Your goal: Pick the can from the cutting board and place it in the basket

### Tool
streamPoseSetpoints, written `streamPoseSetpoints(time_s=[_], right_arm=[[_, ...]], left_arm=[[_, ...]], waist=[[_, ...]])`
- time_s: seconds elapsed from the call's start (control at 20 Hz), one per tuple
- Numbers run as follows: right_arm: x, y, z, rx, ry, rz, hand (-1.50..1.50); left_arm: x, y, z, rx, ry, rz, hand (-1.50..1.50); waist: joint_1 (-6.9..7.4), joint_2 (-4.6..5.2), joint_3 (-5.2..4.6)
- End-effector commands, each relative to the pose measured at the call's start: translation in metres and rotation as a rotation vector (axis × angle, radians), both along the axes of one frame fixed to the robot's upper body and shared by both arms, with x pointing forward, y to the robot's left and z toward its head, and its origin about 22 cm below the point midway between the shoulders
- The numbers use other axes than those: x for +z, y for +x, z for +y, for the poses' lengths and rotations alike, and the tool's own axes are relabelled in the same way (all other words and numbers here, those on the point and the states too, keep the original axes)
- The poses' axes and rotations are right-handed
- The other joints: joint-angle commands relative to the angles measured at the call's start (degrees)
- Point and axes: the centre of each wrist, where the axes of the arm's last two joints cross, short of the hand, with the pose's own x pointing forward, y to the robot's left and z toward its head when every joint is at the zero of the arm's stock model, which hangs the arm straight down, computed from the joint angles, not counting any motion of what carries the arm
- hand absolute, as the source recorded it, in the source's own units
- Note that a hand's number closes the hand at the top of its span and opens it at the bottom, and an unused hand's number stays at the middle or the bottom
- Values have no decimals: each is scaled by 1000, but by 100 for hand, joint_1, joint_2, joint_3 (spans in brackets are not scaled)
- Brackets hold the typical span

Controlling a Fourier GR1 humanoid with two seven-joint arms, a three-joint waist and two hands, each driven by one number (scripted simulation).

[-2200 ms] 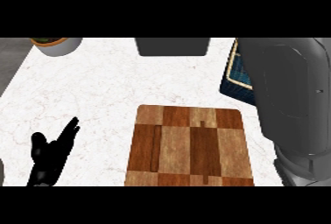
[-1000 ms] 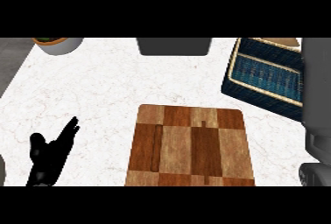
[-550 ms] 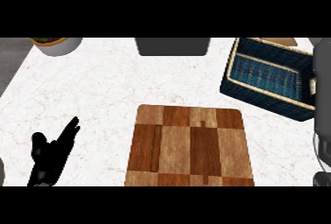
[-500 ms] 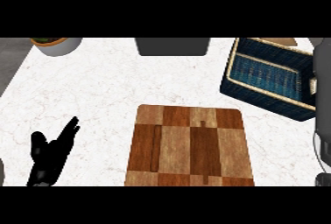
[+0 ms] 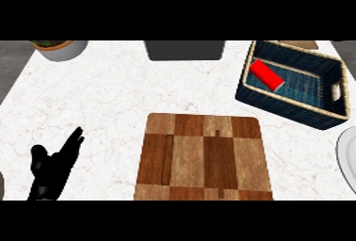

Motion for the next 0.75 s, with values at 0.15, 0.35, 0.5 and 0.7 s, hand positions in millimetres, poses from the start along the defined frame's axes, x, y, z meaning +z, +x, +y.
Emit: streamPoseSetpoints(time_s=[0.15,0.35,0.5,0.7], right_arm=[[12,-20,1,-31,43,-121,-150],[33,-43,-14,-93,118,-216,-150],[43,-65,-54,-155,89,-211,-150],[40,-103,-62,-183,120,-219,-150]], left_arm=[[-21,-11,-11,20,-5,130,0],[-15,-8,5,38,-5,134,0],[-19,-2,-9,55,-20,117,0],[-27,-10,1,63,-14,139,0]], waist=[[-21,36,-70],[-60,22,-71],[-91,34,-70],[-169,16,-73]])
